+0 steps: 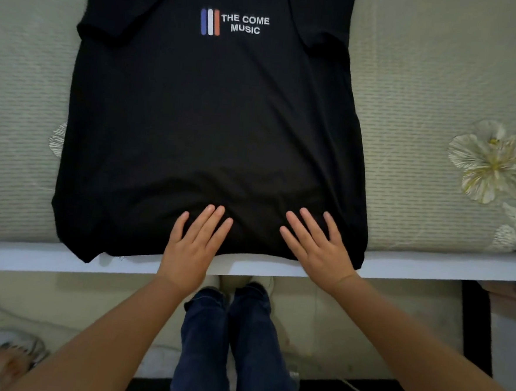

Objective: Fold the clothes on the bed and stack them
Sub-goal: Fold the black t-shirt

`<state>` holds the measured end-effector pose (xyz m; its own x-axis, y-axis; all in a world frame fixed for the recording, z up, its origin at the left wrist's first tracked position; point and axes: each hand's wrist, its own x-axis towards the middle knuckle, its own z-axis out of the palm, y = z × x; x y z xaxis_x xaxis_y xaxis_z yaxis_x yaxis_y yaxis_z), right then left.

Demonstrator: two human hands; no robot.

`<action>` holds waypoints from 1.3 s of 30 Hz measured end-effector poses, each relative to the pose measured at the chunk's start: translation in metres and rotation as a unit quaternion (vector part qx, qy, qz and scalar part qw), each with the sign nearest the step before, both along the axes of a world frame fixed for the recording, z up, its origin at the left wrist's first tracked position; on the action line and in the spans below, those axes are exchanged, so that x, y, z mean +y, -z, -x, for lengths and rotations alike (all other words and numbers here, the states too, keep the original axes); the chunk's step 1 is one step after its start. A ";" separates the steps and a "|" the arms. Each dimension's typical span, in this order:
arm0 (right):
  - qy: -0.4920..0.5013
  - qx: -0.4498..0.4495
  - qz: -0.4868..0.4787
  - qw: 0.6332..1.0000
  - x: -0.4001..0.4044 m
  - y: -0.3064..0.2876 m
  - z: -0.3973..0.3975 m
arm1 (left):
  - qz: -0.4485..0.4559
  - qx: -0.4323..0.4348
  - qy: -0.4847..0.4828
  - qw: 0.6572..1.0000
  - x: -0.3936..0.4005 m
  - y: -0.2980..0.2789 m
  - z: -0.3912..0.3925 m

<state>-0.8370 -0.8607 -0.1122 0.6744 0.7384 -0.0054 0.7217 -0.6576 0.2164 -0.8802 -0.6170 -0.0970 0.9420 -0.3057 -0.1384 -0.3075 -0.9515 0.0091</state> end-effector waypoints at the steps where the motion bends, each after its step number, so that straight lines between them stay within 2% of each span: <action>1: 0.000 0.008 0.000 1.000 -0.002 -0.003 0.000 | 0.000 0.002 -0.001 1.000 -0.001 -0.001 0.000; 5: 0.024 0.068 -0.044 0.996 -0.005 -0.024 -0.006 | -0.001 0.001 -0.014 1.000 -0.006 -0.001 0.001; 9: 0.053 0.113 -0.078 0.989 0.000 -0.045 -0.007 | 0.016 -0.041 -0.002 0.999 -0.003 0.004 -0.002; 11: 0.052 0.118 -0.072 0.989 -0.001 -0.051 -0.005 | 0.035 -0.081 0.004 0.996 0.001 0.006 -0.003; 15: 0.074 0.124 -0.032 0.989 -0.008 -0.055 -0.006 | 0.067 -0.079 0.005 0.995 0.013 0.000 -0.002; 17: 0.090 0.122 -0.032 0.988 -0.007 -0.056 -0.006 | 0.062 -0.081 -0.048 0.994 0.032 -0.008 0.000; 20: 0.111 0.123 -0.042 0.985 -0.004 -0.054 -0.001 | 0.069 -0.061 -0.224 0.970 0.072 -0.019 0.003; 22: 0.130 0.120 -0.046 0.983 -0.004 -0.051 0.004 | 0.076 -0.043 -0.268 0.959 0.092 -0.023 0.012; 26: 0.173 0.129 -0.019 0.976 0.002 -0.045 0.013 | 0.086 -0.019 -0.261 0.961 0.111 -0.034 0.031; 30: 0.177 0.290 0.091 0.936 -0.001 -0.063 0.022 | 0.080 -0.008 -0.193 0.978 0.124 -0.042 0.058; 32: 0.181 0.315 0.134 0.922 -0.001 -0.071 0.030 | 0.080 0.012 -0.169 0.982 0.126 -0.050 0.071; 36: 0.193 0.325 0.174 0.909 0.006 -0.099 0.063 | 0.063 0.090 -0.182 0.977 0.128 -0.069 0.101; 37: 0.199 0.327 0.180 0.906 0.008 -0.107 0.070 | 0.055 0.133 -0.175 0.974 0.133 -0.073 0.107; 39: 0.210 0.319 0.183 0.906 0.013 -0.123 0.077 | -0.003 0.202 -0.160 0.966 0.148 -0.086 0.108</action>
<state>-0.9144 -0.8478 0.0105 0.6689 0.2877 -0.6854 0.4800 -0.8712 0.1028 -0.9887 -0.4691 -0.0106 0.8567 -0.0064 -0.5158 0.0299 -0.9976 0.0620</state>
